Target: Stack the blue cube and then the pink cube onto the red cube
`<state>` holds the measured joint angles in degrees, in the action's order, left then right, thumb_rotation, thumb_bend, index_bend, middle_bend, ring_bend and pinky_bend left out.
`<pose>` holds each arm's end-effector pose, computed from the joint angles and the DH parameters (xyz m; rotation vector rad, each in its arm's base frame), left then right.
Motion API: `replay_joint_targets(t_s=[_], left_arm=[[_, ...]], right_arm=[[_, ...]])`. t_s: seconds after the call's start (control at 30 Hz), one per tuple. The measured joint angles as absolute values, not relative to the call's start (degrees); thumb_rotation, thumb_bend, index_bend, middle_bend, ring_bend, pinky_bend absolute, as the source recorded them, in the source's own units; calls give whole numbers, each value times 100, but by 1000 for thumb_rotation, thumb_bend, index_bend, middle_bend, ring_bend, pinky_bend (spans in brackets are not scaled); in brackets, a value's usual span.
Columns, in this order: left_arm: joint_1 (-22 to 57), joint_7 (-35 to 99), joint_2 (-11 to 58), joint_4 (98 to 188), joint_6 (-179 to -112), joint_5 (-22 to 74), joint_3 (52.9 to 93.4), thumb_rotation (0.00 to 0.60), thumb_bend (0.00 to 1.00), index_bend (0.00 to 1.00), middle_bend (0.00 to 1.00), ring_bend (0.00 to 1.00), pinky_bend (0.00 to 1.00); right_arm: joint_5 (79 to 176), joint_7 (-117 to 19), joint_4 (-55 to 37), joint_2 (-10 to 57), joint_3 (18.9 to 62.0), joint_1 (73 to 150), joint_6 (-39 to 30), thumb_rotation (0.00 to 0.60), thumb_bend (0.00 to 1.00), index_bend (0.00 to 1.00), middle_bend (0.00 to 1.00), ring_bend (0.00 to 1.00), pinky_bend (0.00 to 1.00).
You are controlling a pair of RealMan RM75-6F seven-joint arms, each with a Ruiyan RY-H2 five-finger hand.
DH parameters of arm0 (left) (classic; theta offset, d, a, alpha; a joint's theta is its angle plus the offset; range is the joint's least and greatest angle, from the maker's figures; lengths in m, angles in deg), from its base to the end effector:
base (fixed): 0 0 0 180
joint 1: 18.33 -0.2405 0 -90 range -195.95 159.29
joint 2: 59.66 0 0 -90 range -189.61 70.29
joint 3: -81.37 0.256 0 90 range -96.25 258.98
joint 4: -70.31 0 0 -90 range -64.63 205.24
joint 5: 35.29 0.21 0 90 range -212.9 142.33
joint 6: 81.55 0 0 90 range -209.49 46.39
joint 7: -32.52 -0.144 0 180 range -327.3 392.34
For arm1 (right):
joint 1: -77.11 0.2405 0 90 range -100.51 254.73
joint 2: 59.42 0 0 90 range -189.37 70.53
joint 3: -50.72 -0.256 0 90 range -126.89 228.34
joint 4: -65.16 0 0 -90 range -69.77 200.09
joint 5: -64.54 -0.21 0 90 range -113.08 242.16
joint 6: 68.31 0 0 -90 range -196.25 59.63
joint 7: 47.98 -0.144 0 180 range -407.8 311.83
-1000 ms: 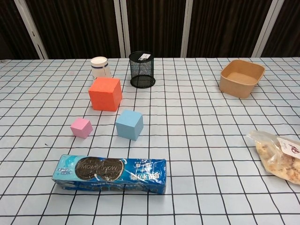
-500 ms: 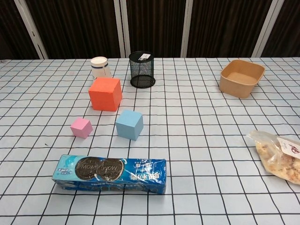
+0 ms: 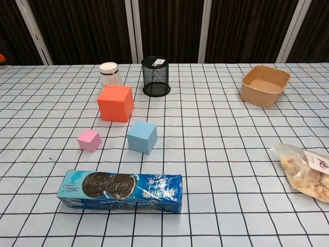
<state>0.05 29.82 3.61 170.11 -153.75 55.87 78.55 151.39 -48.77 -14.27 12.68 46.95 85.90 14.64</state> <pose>-0.2346 0.2352 0.1181 -1.7445 -0.8937 -1.0208 -0.3278 -0.2096 0.1322 1.4508 -0.8171 0.8945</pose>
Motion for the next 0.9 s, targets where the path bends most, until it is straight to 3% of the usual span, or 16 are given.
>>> replay_joint_targets(t_s=[0.13,0.43,0.57,0.9], left_arm=[[333,2937,246,17510,-14851,5355,7701,600,204,210,825,661,691],[1086,1982,45,18292,-13823,3721,7303,600,189,250,830,670,703],[1403,1206,171,18380,-13740,2953,7192,600,189,263,830,670,704],[2361,-275,1286,18165,-13973,1301,7001,600,191,278,829,671,709]], right_arm=[[15129,-4939,-1387,1269,4713,8614,1384,600,94,0,42,34,36],[15145,-4972,-1364,1276,4725,8640,1335,600,95,0,42,34,36],[15120,-5004,-1354,1267,4721,8632,1327,600,95,0,42,34,36],[15051,-5084,-1291,1259,4692,8638,1274,600,95,0,42,34,36]])
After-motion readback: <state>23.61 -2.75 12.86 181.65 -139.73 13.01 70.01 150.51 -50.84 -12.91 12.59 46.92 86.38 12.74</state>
